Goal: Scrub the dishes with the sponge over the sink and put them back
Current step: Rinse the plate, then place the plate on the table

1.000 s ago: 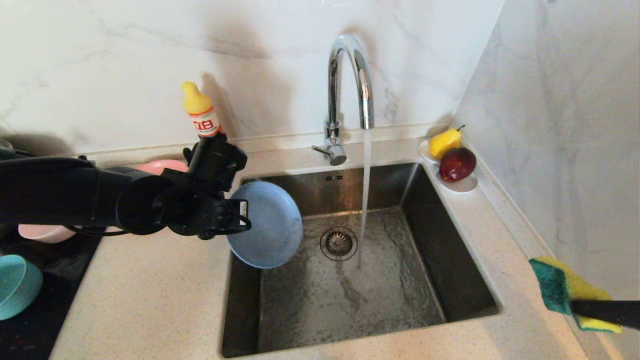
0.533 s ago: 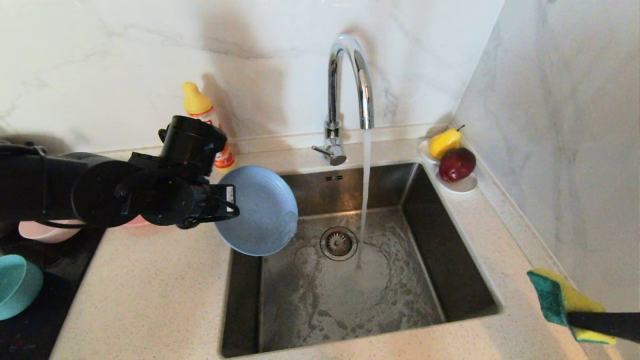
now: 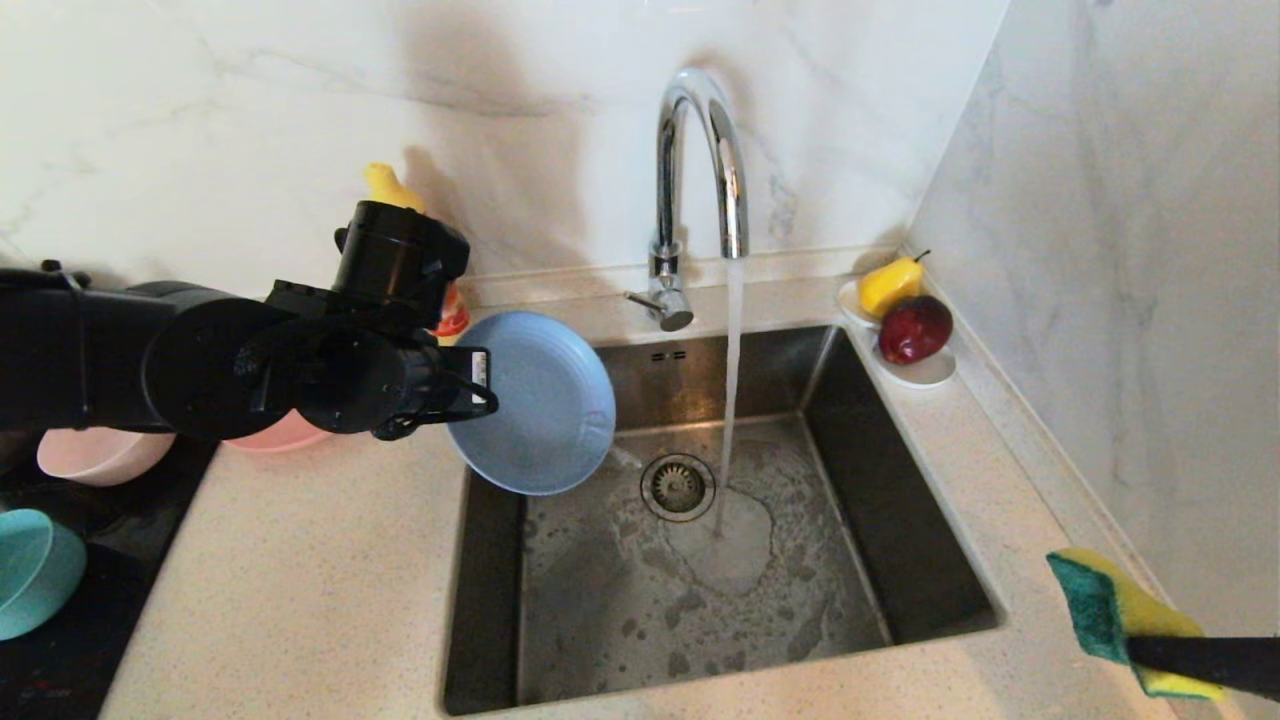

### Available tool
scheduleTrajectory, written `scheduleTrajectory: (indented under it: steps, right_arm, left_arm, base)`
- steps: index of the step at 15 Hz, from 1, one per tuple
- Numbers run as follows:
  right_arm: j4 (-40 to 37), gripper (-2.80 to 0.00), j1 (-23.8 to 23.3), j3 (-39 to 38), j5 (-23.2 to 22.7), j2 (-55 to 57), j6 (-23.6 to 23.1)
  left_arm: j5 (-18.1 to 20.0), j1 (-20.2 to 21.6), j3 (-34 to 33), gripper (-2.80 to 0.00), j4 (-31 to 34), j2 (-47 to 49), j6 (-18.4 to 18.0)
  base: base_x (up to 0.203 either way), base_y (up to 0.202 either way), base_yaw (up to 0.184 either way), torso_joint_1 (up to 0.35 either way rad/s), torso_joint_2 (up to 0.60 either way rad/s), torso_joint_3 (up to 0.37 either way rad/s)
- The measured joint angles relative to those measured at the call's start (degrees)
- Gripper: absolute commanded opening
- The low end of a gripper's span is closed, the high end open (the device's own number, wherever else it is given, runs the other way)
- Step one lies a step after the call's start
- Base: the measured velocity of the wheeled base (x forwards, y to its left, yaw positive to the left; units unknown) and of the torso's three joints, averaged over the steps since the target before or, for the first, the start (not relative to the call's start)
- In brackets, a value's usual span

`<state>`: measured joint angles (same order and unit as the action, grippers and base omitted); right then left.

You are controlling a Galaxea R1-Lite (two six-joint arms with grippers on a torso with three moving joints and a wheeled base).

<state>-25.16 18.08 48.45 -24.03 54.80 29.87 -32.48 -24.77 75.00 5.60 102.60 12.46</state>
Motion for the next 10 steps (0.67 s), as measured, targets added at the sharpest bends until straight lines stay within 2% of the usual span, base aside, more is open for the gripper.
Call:
scheduleTrajectory:
  steps: [4, 7, 9, 10]
  right_arm:
    - [1.79, -2.80, 0.00, -0.95, 0.00, 0.00, 0.00]
    - [1.83, -2.80, -0.02, -1.30, 0.05, 0.00, 0.01]
    - [1.99, -2.80, -0.06, -1.56, 0.04, 0.14, -0.04]
    - [2.07, -2.80, -0.06, -1.56, -0.06, 0.42, -0.05]
  left_arm:
    - [-0.70, -0.13, -0.20, -2.80, -0.15, -0.52, -0.41]
    - [0.37, 0.96, -0.70, -2.80, 0.61, -1.76, 0.41]
    - [3.33, 3.95, -2.36, -2.80, 2.44, -3.47, 1.29]
    - [6.49, 6.09, -3.07, -2.80, 5.01, -4.91, 2.39]
  base:
    - [0.000, 0.000, 0.000, 0.000, 0.00, 0.000]
    - [0.000, 0.000, 0.000, 0.000, 0.00, 0.000]
    - [0.000, 0.000, 0.000, 0.000, 0.00, 0.000]
    - [0.000, 0.000, 0.000, 0.000, 0.00, 0.000]
